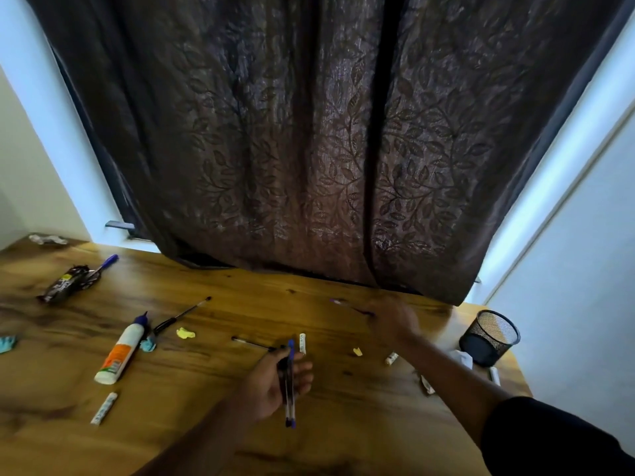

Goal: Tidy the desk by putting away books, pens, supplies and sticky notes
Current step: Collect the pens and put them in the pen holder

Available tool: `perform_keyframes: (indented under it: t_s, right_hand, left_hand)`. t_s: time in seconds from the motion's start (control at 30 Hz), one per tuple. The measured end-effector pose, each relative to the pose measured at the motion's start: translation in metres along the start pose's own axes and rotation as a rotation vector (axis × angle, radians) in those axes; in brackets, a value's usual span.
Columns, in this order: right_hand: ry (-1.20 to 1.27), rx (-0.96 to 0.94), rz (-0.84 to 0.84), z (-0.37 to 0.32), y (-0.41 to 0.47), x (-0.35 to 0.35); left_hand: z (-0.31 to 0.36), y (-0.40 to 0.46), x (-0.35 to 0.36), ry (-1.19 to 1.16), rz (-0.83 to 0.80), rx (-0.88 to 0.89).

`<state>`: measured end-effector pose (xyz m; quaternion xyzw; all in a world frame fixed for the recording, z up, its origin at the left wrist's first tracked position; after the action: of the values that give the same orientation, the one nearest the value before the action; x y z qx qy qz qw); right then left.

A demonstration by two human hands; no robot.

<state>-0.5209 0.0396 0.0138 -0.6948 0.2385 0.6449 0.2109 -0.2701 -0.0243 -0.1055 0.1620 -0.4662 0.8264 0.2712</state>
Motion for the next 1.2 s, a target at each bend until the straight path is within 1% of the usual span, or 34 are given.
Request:
perform_keyframes:
  t_s: [0.13,0.27,0.33,0.43,0.53,0.63,0.7,0.8,0.87,0.93,1.03,1.1,1.2]
  right_hand:
    - [-0.038,-0.307,-0.001,-0.085,-0.016,-0.001]
    - [-0.002,-0.571,-0.133,-0.147,-0.044,0.024]
    - [-0.02,-0.676,-0.156,-0.171,-0.06,0.032]
    - [-0.02,-0.776,-0.169,-0.197,-0.079,0.039]
    - [0.118,-0.739,-0.132,-0.205,-0.084,0.03]
    - [0.243,-0.549,-0.044,-0.196,-0.074,0.015]
    - [0.263,-0.439,-0.004,-0.186,-0.065,0.012]
    - [0.192,-0.346,-0.007,-0.177,-0.051,0.021]
    - [0.113,-0.313,-0.065,-0.178,-0.043,0.035]
    - [-0.008,-0.33,-0.13,-0.19,-0.037,0.05]
    - [-0.152,-0.372,-0.166,-0.215,-0.031,0.066]
    - [-0.209,-0.351,-0.178,-0.226,-0.024,0.076]
    - [-0.234,-0.301,-0.204,-0.235,-0.016,0.087]
  left_hand:
    - [-0.001,-0.005,0.001,-0.077,-0.041,-0.003]
    - [0.0,-0.011,-0.002,-0.189,-0.096,-0.008]
    - [0.002,-0.013,-0.006,-0.181,-0.113,0.002]
    - [0.003,-0.016,-0.011,-0.098,-0.071,0.02]
    - [0.005,-0.017,-0.021,-0.01,0.001,0.031]
    - [0.01,-0.016,-0.036,0.055,0.019,0.062]
    - [0.015,-0.018,-0.046,0.132,0.051,0.08]
    - [0.024,-0.021,-0.064,0.229,0.135,0.108]
    - [0.026,-0.021,-0.079,0.254,0.19,0.106]
    - [0.031,-0.024,-0.093,0.265,0.23,0.112]
    - [0.04,-0.03,-0.111,0.274,0.26,0.106]
    - [0.046,-0.035,-0.125,0.261,0.266,0.099]
    - [0.055,-0.042,-0.143,0.202,0.235,0.074]
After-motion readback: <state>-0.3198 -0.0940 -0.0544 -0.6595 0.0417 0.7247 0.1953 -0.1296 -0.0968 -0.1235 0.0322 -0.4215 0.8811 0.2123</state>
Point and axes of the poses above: each hand's wrist, its own y-axis towards the middle knuckle, its own x-axis out of the palm, z = x × y, the point moved 10 cm from there along y, towards the middle knuckle, and after that the axes turned 7 degrees about -y, right-handed, at the moved point
